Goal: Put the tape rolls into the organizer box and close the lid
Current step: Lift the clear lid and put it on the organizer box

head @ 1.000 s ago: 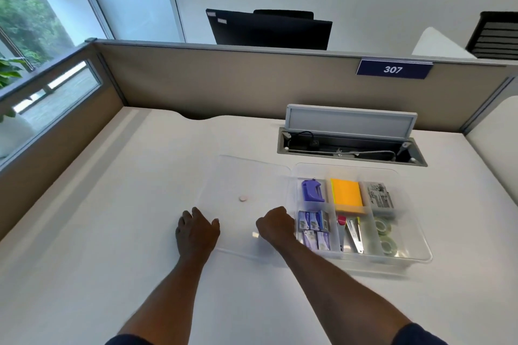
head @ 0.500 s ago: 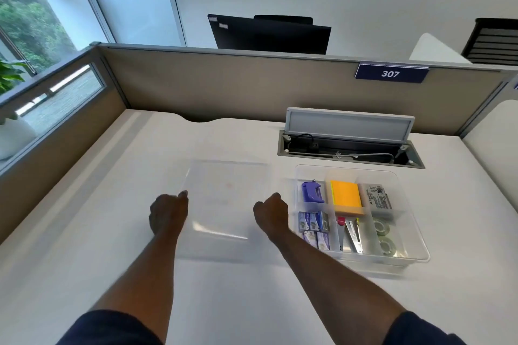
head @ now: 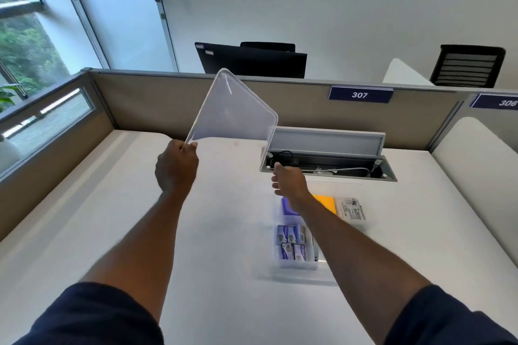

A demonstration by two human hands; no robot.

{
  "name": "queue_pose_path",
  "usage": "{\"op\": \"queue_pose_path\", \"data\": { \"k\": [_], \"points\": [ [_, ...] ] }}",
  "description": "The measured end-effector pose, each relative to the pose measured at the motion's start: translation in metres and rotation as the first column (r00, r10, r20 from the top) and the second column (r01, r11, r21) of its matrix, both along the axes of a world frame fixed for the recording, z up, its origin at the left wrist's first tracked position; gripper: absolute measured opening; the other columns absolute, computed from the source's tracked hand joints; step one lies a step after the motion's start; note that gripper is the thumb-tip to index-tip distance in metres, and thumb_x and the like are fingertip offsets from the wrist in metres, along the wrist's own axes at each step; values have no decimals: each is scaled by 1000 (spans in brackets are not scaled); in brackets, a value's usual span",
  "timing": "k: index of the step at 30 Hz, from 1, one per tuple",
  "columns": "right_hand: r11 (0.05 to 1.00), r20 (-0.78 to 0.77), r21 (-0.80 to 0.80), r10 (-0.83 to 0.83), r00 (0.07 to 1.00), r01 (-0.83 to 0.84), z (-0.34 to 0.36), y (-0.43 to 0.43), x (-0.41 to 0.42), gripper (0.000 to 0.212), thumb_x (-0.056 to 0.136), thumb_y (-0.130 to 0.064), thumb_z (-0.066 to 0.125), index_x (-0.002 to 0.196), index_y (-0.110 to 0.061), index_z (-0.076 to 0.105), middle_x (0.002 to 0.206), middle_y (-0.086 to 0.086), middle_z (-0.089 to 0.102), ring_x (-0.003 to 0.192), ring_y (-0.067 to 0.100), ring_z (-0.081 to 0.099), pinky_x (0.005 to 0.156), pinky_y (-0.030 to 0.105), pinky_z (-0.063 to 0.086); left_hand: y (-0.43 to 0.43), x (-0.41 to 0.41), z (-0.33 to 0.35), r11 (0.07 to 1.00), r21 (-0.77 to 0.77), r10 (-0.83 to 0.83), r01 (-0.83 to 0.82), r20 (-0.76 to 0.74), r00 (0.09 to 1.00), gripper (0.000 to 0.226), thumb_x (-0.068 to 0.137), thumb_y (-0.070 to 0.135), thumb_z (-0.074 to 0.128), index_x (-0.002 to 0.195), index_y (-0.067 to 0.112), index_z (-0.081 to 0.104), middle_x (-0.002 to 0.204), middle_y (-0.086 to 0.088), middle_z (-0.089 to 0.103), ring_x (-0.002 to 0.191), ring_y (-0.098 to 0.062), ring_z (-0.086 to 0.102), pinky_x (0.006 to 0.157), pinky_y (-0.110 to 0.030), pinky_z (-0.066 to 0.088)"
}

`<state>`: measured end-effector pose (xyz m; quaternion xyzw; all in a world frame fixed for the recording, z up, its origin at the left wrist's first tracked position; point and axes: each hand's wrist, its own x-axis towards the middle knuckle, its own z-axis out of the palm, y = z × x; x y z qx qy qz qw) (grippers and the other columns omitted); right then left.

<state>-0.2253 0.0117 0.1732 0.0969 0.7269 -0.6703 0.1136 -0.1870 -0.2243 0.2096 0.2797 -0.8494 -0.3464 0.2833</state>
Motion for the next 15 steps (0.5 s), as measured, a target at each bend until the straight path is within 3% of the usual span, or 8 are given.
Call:
{"op": "queue_pose_path", "data": {
  "k": [2, 4, 7, 10, 12, 15],
  "points": [
    [994, 23, -95, -57, 998, 59, 9, 15, -9, 31, 97, -33, 44, 82, -9, 57, 70, 8, 53, 56, 18, 47, 53, 27, 40, 19, -3, 3, 989, -140, -59, 53, -40, 997, 22, 87, 39, 53, 82, 18, 53, 80, -15, 69, 77, -42, 59, 64, -37, 37],
    [981, 66, -168, -91, 994, 101, 17, 31, -16, 38, 99, -38, 40, 90, -7, 59, 75, 9, 58, 61, 19, 53, 58, 30, 47, 35, -3, 3, 944, -299, -157, 137, -44, 987, 17, 86, 31, 59, 80, 18, 51, 76, -12, 69, 75, -40, 61, 67, -39, 40],
    [915, 165, -374, -96, 982, 153, 21, 58, -25, 54, 99, -49, 30, 109, -2, 57, 95, 17, 63, 87, 29, 61, 77, 39, 52, 51, -1, -8, 806, -540, -263, 242, 38, 964, 9, 84, 22, 61, 82, 18, 54, 83, -3, 71, 89, -29, 62, 95, -44, 37],
    [792, 221, -581, -71, 973, 190, 20, 88, -27, 69, 96, -57, 26, 127, 1, 48, 115, 22, 59, 111, 38, 57, 91, 45, 49, 63, 3, -21, 778, -559, -284, 288, 96, 954, 8, 84, 19, 62, 87, 18, 54, 92, -1, 71, 100, -25, 60, 107, -47, 27],
    [758, 219, -627, -53, 974, 182, 16, 109, -27, 68, 96, -56, 32, 129, 1, 46, 112, 19, 64, 108, 37, 61, 86, 45, 52, 68, 6, -27, 765, -565, -304, 309, 107, 947, 11, 83, 17, 63, 91, 19, 56, 94, 0, 71, 103, -24, 59, 108, -49, 25],
    [817, 231, -553, -37, 972, 162, 8, 135, -25, 60, 95, -51, 41, 123, 0, 53, 89, 15, 74, 89, 31, 69, 74, 44, 57, 77, 13, -34, 709, -620, -324, 337, 139, 936, 17, 80, 12, 65, 95, 17, 59, 95, -3, 71, 106, -25, 58, 110, -52, 25]
  ]
}}
